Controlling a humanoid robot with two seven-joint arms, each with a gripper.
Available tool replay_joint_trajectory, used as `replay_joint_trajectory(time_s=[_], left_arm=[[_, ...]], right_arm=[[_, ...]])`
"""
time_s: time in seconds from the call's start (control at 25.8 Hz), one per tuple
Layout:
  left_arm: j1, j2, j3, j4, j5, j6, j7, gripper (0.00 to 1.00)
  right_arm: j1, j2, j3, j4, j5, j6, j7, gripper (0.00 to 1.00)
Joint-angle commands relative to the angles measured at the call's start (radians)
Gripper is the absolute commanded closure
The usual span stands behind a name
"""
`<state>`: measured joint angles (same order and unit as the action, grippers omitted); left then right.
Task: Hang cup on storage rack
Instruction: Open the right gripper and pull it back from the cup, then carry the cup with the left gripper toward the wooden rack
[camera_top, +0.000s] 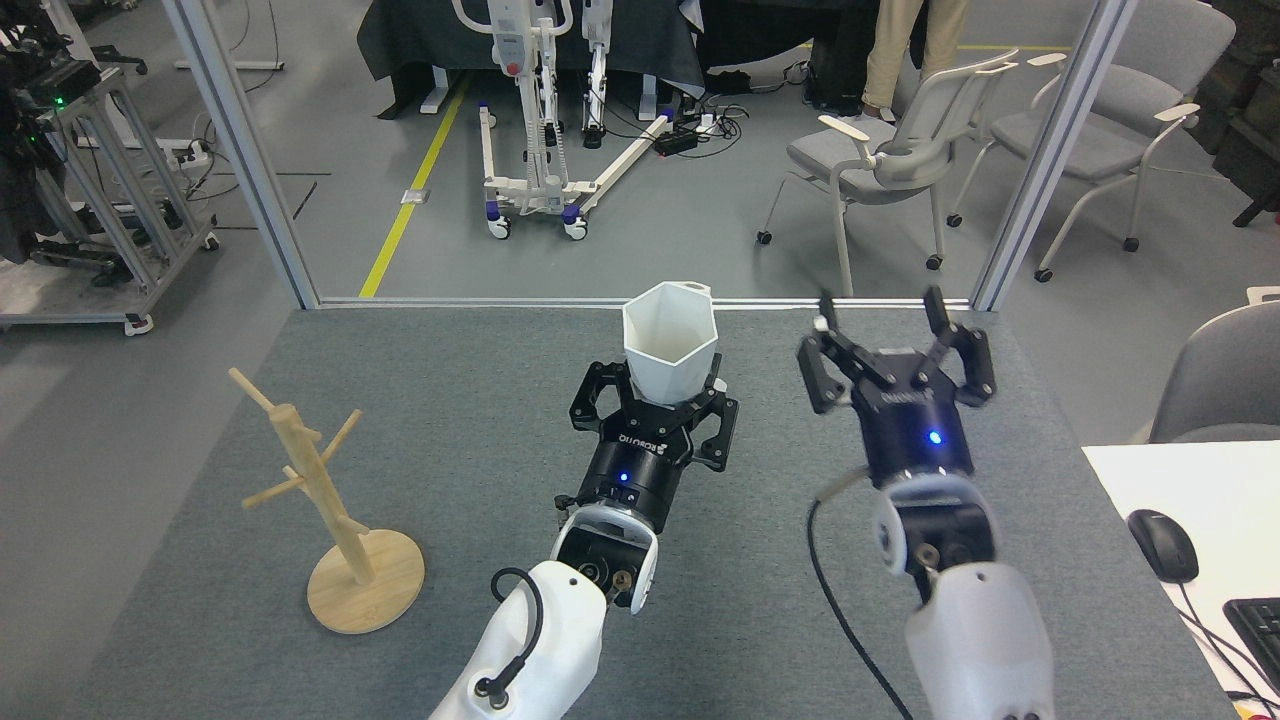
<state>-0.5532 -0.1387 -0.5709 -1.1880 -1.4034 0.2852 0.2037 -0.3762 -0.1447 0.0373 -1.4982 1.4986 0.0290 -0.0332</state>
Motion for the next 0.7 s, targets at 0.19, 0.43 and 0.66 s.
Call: replay_joint_trajectory(time_s=[0.19, 0.43, 0.66], left_arm=[[0.095, 0.013, -0.003, -0.117, -0.161, 0.014, 0.083, 0.86], [0.271, 0.065, -0.004, -0.321, -0.474, 0.167, 0.083, 0.85], [0.467, 0.182, -0.010, -0.443, -0.605, 0.646, 0.131, 0.83]], right_arm=[[0.226, 0.008, -0.240, 0.154, 0.037, -0.115, -0.093, 0.01], [0.250, 0.025, -0.232, 0.154, 0.045, -0.109, -0.085, 0.01], [0.246, 0.019, -0.215, 0.141, 0.038, -0.106, -0.082, 0.01]])
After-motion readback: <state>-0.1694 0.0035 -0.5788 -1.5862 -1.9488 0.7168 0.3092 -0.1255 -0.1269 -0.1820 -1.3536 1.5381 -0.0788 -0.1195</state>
